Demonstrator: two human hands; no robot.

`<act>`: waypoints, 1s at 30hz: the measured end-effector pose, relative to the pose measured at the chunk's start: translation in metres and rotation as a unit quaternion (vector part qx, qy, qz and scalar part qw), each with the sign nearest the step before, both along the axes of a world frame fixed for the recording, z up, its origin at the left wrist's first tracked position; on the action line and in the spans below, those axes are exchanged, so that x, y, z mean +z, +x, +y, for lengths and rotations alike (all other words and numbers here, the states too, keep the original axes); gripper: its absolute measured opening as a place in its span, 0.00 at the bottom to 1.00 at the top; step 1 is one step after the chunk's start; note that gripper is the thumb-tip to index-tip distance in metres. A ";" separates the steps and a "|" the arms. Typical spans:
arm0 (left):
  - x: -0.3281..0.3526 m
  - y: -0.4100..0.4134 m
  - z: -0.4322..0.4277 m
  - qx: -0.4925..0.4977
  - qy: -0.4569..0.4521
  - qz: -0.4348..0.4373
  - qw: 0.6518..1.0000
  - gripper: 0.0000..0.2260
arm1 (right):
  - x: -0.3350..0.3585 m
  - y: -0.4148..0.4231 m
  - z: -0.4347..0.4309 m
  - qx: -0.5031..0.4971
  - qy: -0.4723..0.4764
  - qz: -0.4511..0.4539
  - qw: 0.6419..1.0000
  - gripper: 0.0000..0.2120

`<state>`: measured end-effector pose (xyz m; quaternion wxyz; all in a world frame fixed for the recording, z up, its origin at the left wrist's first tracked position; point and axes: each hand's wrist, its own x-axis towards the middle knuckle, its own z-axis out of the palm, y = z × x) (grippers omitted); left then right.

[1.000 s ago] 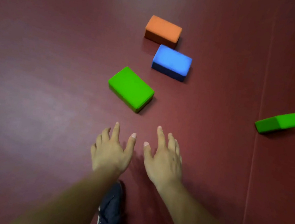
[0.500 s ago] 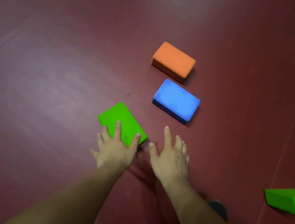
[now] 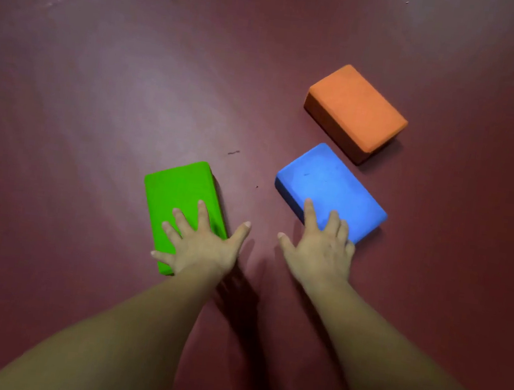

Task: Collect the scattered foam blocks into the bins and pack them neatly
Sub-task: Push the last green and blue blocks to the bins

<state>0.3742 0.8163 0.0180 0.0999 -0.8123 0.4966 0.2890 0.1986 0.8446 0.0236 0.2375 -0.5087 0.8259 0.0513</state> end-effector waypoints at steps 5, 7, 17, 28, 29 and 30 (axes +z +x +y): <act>-0.064 0.000 -0.022 0.088 -0.036 -0.008 0.995 0.56 | -0.058 -0.039 -0.041 0.057 -0.019 0.052 0.997 0.48; -0.084 0.008 -0.030 0.084 -0.054 -0.028 0.995 0.59 | -0.074 -0.050 -0.059 0.084 -0.025 0.066 0.994 0.52; -0.106 0.021 -0.040 0.039 -0.112 -0.065 0.991 0.51 | -0.102 -0.072 -0.088 0.090 -0.026 0.064 0.994 0.55; -0.097 0.000 -0.070 -0.131 -0.140 -0.031 0.981 0.53 | -0.088 -0.030 -0.068 0.080 -0.009 0.069 0.994 0.57; -0.097 -0.004 -0.072 -0.138 -0.145 -0.028 0.979 0.53 | -0.087 -0.027 -0.067 0.085 -0.009 0.063 0.994 0.57; -0.098 -0.007 -0.074 -0.140 -0.148 -0.027 0.979 0.54 | -0.086 -0.026 -0.066 0.090 -0.007 0.060 0.994 0.58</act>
